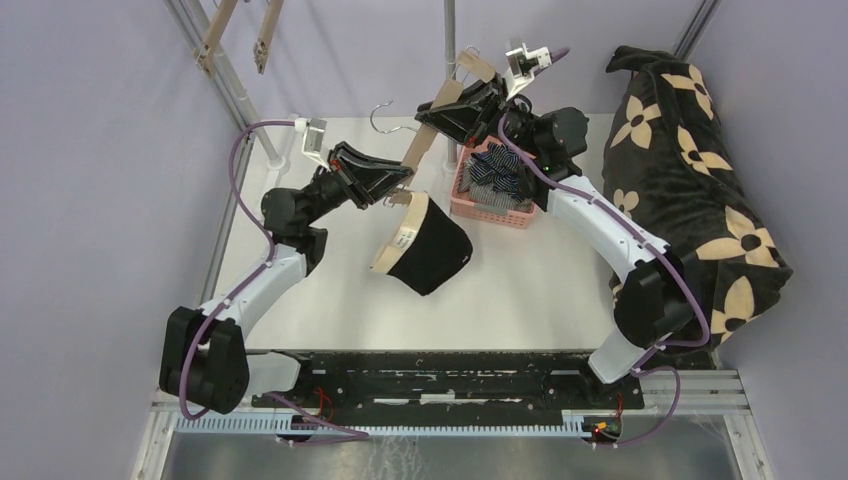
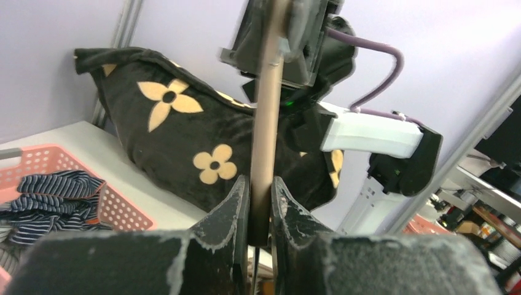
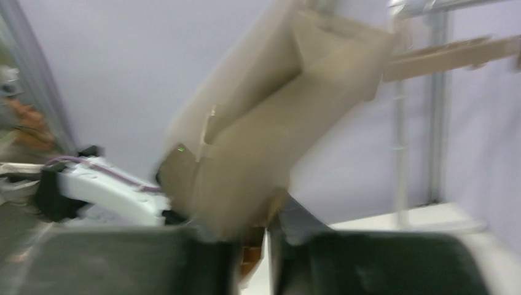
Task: Remove the underwear clipped to the hanger
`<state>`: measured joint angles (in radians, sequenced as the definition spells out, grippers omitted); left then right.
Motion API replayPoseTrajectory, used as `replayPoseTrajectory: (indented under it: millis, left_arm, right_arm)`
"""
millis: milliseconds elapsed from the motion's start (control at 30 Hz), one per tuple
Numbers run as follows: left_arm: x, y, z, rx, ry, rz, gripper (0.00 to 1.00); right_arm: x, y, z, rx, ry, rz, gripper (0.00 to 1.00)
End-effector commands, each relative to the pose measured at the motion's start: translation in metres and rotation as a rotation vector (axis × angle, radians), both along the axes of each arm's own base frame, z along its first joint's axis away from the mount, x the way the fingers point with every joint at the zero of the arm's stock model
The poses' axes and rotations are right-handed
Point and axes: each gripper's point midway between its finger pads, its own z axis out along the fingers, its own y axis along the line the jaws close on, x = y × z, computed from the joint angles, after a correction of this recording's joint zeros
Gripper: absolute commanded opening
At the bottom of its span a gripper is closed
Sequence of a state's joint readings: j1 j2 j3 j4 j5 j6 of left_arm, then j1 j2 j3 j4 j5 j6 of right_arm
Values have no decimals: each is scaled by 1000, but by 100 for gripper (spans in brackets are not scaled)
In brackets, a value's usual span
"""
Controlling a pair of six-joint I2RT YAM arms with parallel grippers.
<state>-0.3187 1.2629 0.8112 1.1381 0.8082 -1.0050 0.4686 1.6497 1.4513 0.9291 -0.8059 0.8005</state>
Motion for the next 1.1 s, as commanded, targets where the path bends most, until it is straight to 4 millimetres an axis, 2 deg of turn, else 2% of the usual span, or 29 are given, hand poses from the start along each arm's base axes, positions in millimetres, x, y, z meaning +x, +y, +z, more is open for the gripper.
replayPoseTrajectory:
  millis: [0,300,367,500,633,700,867,1067]
  left_arm:
    - [-10,1,16,-47,-63,-12,3]
    - [-2,2,13,-40,-32,23,5]
    - [2,1,10,-30,-8,33,13]
    - [4,0,0,12,2,51,35]
    - [1,2,-7,72,-37,83,47]
    - [1,2,-12,97,-47,93,47]
    - [2,2,-13,87,-40,86,41]
    - [7,0,-32,123,-6,86,50]
  right_arm:
    - [-5,-1,17,18,-47,-9,2]
    - [1,-8,10,-25,-38,-114,1]
    - [1,-9,11,-29,-41,-122,1]
    - [-3,-10,14,-30,-48,-116,1]
    - [-7,-13,19,-23,-62,-118,1]
    - [-8,-14,21,-22,-66,-121,1]
    - [-8,-13,20,-21,-55,-113,1]
    - [-9,-15,23,-26,-58,-130,1]
